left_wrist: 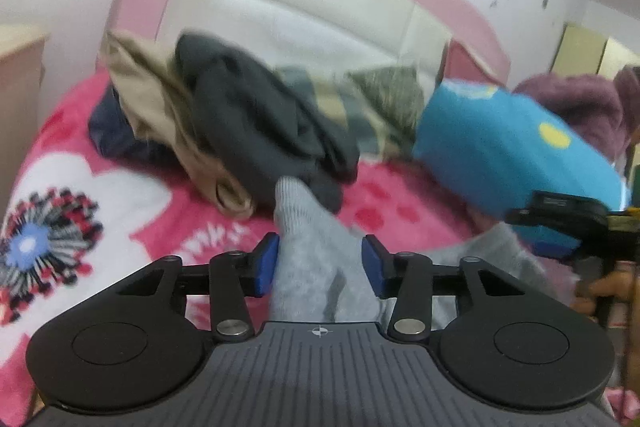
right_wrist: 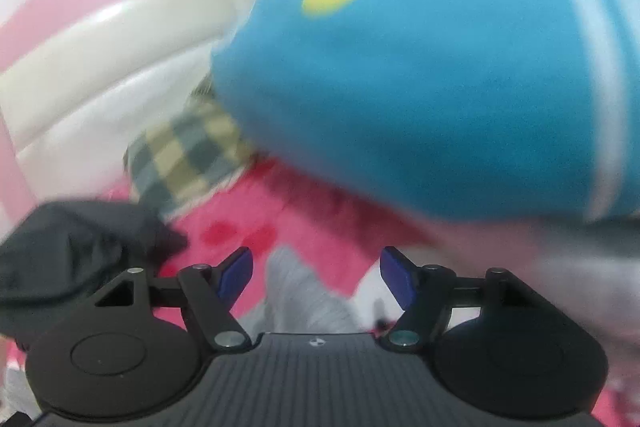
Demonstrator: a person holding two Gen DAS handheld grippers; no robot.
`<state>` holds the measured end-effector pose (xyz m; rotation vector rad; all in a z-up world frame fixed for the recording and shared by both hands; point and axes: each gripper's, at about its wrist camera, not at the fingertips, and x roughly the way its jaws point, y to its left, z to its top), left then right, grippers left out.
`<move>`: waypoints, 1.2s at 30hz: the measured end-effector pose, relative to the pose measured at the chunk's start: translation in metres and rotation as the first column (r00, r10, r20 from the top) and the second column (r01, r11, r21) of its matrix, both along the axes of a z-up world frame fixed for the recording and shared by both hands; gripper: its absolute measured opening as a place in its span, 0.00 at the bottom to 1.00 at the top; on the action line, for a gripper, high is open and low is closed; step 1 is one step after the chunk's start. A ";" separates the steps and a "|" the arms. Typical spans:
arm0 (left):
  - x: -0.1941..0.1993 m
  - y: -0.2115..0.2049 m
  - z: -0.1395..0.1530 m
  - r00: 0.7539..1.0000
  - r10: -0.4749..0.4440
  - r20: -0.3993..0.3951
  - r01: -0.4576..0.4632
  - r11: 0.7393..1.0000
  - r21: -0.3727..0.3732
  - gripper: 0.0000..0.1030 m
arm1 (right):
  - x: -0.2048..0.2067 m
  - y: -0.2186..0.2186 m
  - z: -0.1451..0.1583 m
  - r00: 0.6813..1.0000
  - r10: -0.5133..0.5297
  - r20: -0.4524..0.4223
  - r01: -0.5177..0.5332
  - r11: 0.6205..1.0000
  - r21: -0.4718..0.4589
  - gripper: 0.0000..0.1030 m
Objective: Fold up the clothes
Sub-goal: 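Lay the grey sweatpants flat on the bed and open both tools, then pinch the grey pant leg edge with the right tool and tug it straight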
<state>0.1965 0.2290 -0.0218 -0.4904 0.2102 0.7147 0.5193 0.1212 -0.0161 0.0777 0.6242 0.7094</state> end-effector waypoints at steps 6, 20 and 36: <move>-0.008 -0.015 0.009 0.996 -0.054 0.066 0.047 0.994 0.098 0.46 | -0.038 -0.022 0.035 0.995 0.056 0.087 -0.051 0.997 -0.058 0.68; 0.025 -0.010 -0.015 0.954 -0.276 -0.119 0.275 0.961 -0.026 0.47 | -0.089 -0.062 0.009 0.996 -0.051 0.067 0.062 0.984 -0.169 0.53; 0.040 -0.069 -0.024 0.824 -0.521 -0.223 0.539 0.841 0.029 0.47 | -0.181 -0.220 -0.027 0.987 -0.141 -0.078 0.116 0.956 -0.270 0.59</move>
